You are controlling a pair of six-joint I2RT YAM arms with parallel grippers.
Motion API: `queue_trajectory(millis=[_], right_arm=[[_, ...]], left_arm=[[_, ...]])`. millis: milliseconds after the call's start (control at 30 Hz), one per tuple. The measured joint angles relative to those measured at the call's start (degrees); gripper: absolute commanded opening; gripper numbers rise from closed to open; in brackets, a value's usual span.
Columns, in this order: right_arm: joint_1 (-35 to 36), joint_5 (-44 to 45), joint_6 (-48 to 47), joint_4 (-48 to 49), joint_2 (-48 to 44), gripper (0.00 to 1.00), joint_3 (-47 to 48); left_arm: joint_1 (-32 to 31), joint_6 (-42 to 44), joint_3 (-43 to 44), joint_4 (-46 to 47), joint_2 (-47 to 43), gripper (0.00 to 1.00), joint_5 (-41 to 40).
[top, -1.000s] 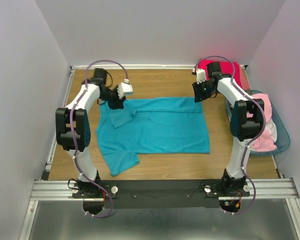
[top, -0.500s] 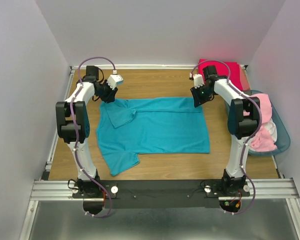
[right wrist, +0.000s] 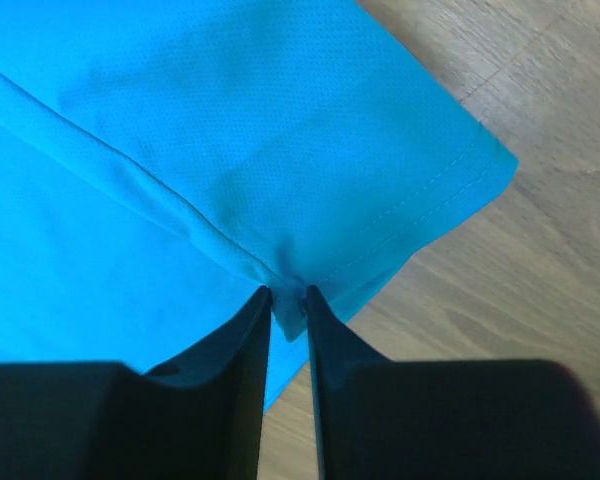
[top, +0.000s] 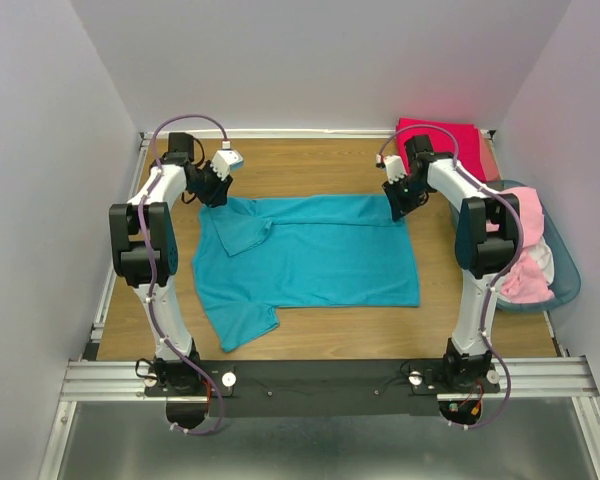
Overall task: Fold and stack the t-shirts
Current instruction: Fold the flattened tshirt in 1/3 of the way
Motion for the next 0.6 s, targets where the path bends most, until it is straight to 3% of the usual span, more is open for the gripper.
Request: queue_trajectory(millis=[167,600], right_arm=[[0.00,0.00,-1.22,-0.48,0.00,0.01,0.00],[0.00,0.44,-9.68,-1.01,-4.07,0.01,-3.65]], left_arm=[[-0.28,2.69,-0.24,-2.67,-0.15,0.38,2.75],[-3.02,4.31,-6.32,-3.87,-3.87,0.36,5.33]])
